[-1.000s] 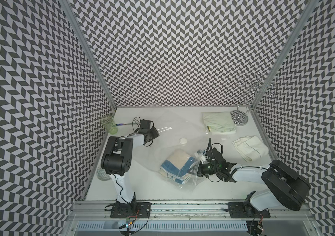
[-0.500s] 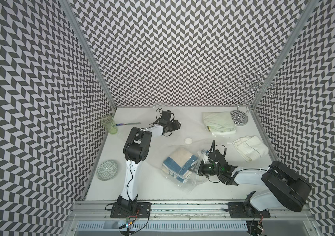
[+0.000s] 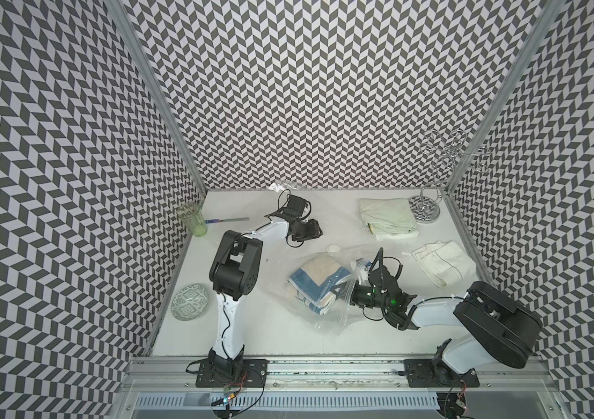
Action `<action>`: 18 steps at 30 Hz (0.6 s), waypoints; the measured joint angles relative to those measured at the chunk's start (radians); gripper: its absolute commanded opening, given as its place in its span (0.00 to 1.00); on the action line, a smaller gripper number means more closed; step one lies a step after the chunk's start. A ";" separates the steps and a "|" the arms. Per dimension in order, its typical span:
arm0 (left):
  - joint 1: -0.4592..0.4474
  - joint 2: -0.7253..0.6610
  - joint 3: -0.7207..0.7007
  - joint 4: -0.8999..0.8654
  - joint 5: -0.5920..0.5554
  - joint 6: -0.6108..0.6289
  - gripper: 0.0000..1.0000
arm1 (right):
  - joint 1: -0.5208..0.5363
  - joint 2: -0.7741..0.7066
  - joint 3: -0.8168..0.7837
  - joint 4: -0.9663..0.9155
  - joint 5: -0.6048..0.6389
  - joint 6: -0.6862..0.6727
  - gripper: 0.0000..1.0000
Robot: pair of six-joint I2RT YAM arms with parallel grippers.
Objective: Place the folded towel into the vacuum bag
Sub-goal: Place the towel in the vacuum bag.
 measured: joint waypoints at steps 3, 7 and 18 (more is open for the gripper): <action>-0.069 -0.179 -0.047 -0.020 0.032 0.006 0.59 | 0.000 -0.018 -0.008 0.002 -0.008 -0.021 0.00; -0.171 -0.303 -0.028 -0.034 0.085 0.038 0.64 | 0.000 -0.012 -0.016 0.010 -0.023 -0.032 0.00; -0.359 -0.191 0.090 -0.293 -0.060 0.214 0.66 | 0.000 0.003 -0.016 0.030 -0.051 -0.037 0.00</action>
